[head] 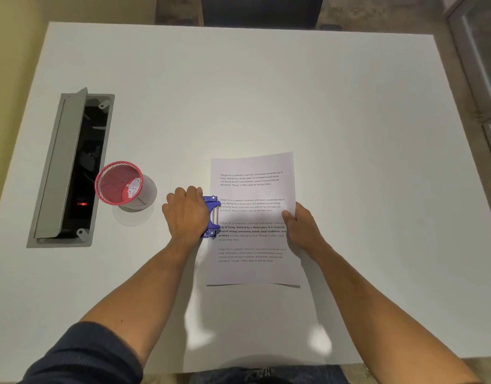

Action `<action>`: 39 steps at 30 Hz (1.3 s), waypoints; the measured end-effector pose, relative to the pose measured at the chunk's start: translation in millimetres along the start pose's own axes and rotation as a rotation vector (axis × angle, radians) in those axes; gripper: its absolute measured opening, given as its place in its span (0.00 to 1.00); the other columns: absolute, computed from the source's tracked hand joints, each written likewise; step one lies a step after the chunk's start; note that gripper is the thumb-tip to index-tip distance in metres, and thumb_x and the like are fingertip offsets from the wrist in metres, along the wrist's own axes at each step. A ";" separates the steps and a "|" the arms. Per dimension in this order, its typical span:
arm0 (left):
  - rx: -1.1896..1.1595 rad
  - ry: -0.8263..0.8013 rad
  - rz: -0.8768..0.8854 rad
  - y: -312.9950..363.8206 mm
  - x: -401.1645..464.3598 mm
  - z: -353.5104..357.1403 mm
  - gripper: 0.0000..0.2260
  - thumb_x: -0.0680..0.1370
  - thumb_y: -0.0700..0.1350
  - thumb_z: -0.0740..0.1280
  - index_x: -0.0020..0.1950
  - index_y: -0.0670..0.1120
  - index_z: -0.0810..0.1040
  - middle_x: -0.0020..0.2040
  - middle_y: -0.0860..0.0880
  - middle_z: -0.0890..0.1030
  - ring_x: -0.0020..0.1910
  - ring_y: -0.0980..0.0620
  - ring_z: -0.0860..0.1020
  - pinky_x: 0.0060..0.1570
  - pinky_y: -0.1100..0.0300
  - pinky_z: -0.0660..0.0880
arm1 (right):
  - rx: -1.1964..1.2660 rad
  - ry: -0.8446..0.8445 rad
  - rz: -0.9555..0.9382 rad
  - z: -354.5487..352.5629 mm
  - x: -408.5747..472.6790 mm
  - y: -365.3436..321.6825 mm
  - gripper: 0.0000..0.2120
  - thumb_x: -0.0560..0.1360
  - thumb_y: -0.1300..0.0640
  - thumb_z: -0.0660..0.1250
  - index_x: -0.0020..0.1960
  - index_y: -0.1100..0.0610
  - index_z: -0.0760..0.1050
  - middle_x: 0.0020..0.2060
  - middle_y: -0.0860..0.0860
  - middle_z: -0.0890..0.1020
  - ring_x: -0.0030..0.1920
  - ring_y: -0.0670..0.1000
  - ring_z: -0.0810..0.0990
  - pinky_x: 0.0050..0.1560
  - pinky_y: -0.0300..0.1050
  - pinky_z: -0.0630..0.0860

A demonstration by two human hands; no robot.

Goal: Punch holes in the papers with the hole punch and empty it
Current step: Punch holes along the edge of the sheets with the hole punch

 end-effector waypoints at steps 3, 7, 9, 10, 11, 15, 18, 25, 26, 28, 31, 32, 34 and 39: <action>-0.029 -0.052 -0.023 0.7 0.1 -2.0 0.20 0.84 0.50 0.50 0.51 0.40 0.77 0.48 0.38 0.78 0.49 0.36 0.73 0.47 0.46 0.67 | 0.018 -0.017 -0.003 0.2 -2.3 -0.7 0.13 0.80 0.58 0.55 0.61 0.53 0.74 0.53 0.48 0.82 0.53 0.50 0.81 0.52 0.47 0.77; -0.113 -0.125 -0.083 2.5 -2.7 -4.4 0.23 0.83 0.54 0.46 0.49 0.41 0.75 0.50 0.40 0.79 0.51 0.38 0.73 0.51 0.45 0.68 | 0.019 -0.040 -0.034 -2.4 -5.9 -5.7 0.14 0.80 0.59 0.55 0.61 0.52 0.74 0.55 0.48 0.82 0.55 0.50 0.81 0.54 0.49 0.77; -0.173 -0.156 -0.136 1.3 -4.6 -6.2 0.24 0.82 0.56 0.47 0.48 0.41 0.74 0.49 0.41 0.79 0.50 0.39 0.73 0.50 0.47 0.67 | 0.037 -0.047 -0.046 -3.6 -8.3 -9.1 0.14 0.80 0.60 0.55 0.61 0.51 0.74 0.55 0.48 0.82 0.55 0.49 0.80 0.54 0.47 0.76; -0.216 -0.165 -0.165 -0.3 -5.0 -6.4 0.23 0.82 0.58 0.48 0.46 0.42 0.73 0.47 0.42 0.78 0.48 0.40 0.73 0.48 0.48 0.68 | 0.044 -0.047 -0.050 -4.5 -9.1 -9.2 0.15 0.80 0.60 0.55 0.61 0.52 0.74 0.55 0.48 0.82 0.55 0.49 0.80 0.54 0.47 0.76; -0.267 -0.168 -0.192 -1.9 -5.9 -7.0 0.23 0.82 0.59 0.48 0.44 0.42 0.72 0.45 0.43 0.78 0.47 0.41 0.73 0.46 0.49 0.68 | 0.053 -0.049 -0.054 -5.3 -10.0 -8.4 0.15 0.80 0.59 0.55 0.62 0.52 0.75 0.56 0.47 0.82 0.56 0.49 0.81 0.55 0.48 0.77; -0.500 -0.162 -0.231 -2.4 -13.2 -11.5 0.23 0.81 0.60 0.53 0.39 0.44 0.70 0.38 0.47 0.76 0.38 0.45 0.74 0.38 0.53 0.68 | 0.071 -0.045 -0.075 -11.6 -14.6 -4.7 0.15 0.80 0.59 0.56 0.63 0.52 0.74 0.56 0.47 0.82 0.56 0.47 0.81 0.54 0.47 0.77; -0.583 -0.174 -0.217 -2.5 -23.7 -13.1 0.19 0.80 0.58 0.60 0.38 0.44 0.70 0.35 0.50 0.75 0.34 0.50 0.72 0.33 0.56 0.66 | 0.082 -0.031 -0.065 -18.8 -17.1 -3.5 0.15 0.81 0.58 0.56 0.65 0.54 0.73 0.57 0.48 0.82 0.55 0.49 0.81 0.53 0.46 0.76; -0.627 -0.254 -0.191 -6.2 -29.3 -5.6 0.17 0.79 0.52 0.66 0.38 0.39 0.71 0.35 0.46 0.75 0.35 0.46 0.70 0.36 0.54 0.67 | 0.098 0.039 -0.009 -50.9 -19.1 8.5 0.16 0.82 0.56 0.56 0.69 0.54 0.71 0.62 0.49 0.79 0.59 0.52 0.79 0.59 0.48 0.75; -0.634 -0.259 -0.200 -5.9 -29.5 -6.6 0.17 0.79 0.52 0.66 0.40 0.38 0.73 0.36 0.46 0.75 0.35 0.47 0.71 0.35 0.55 0.67 | 0.096 0.052 -0.012 -56.6 -20.6 9.0 0.16 0.82 0.57 0.56 0.69 0.54 0.70 0.62 0.49 0.79 0.60 0.52 0.78 0.59 0.48 0.74; -0.640 -0.269 -0.209 -4.7 -30.9 -9.4 0.17 0.79 0.52 0.66 0.42 0.37 0.74 0.37 0.45 0.77 0.35 0.47 0.71 0.34 0.58 0.67 | 0.100 0.067 -0.017 -66.9 -23.9 10.0 0.17 0.82 0.57 0.56 0.70 0.55 0.70 0.62 0.49 0.79 0.61 0.52 0.78 0.60 0.46 0.73; -0.655 -0.230 -0.207 -5.4 -31.7 -15.2 0.17 0.78 0.53 0.67 0.40 0.39 0.76 0.38 0.44 0.78 0.35 0.47 0.73 0.34 0.56 0.69 | 0.093 0.069 -0.025 -79.3 -27.9 12.3 0.17 0.82 0.57 0.57 0.70 0.56 0.70 0.63 0.51 0.79 0.62 0.52 0.78 0.63 0.48 0.73; -0.654 -0.189 -0.203 -6.3 -31.2 -18.0 0.16 0.77 0.54 0.67 0.40 0.42 0.76 0.40 0.44 0.79 0.37 0.47 0.74 0.37 0.55 0.70 | 0.093 0.069 -0.023 -82.5 -29.0 13.4 0.17 0.82 0.57 0.57 0.70 0.57 0.70 0.63 0.51 0.79 0.62 0.53 0.78 0.63 0.48 0.73; -0.612 -0.099 -0.195 -4.8 -32.4 -28.9 0.14 0.76 0.57 0.66 0.41 0.47 0.77 0.46 0.45 0.80 0.44 0.46 0.77 0.44 0.51 0.75 | 0.107 0.066 -0.029 -87.4 -31.4 14.9 0.17 0.82 0.57 0.58 0.70 0.57 0.71 0.62 0.51 0.79 0.62 0.53 0.78 0.64 0.49 0.73; -0.730 -0.141 -0.068 41.8 -48.0 -50.9 0.08 0.79 0.48 0.66 0.48 0.44 0.80 0.49 0.48 0.78 0.44 0.51 0.77 0.42 0.67 0.73 | 0.174 0.024 -0.020 -95.4 -41.7 13.0 0.17 0.82 0.56 0.59 0.69 0.57 0.71 0.62 0.51 0.80 0.60 0.51 0.80 0.63 0.50 0.75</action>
Point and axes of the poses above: each hand's wrist, its own x-axis towards the middle knuckle, its own z-axis out of the palm, y = z × x, the point moved 6 cm from there along x, towards the middle knuckle
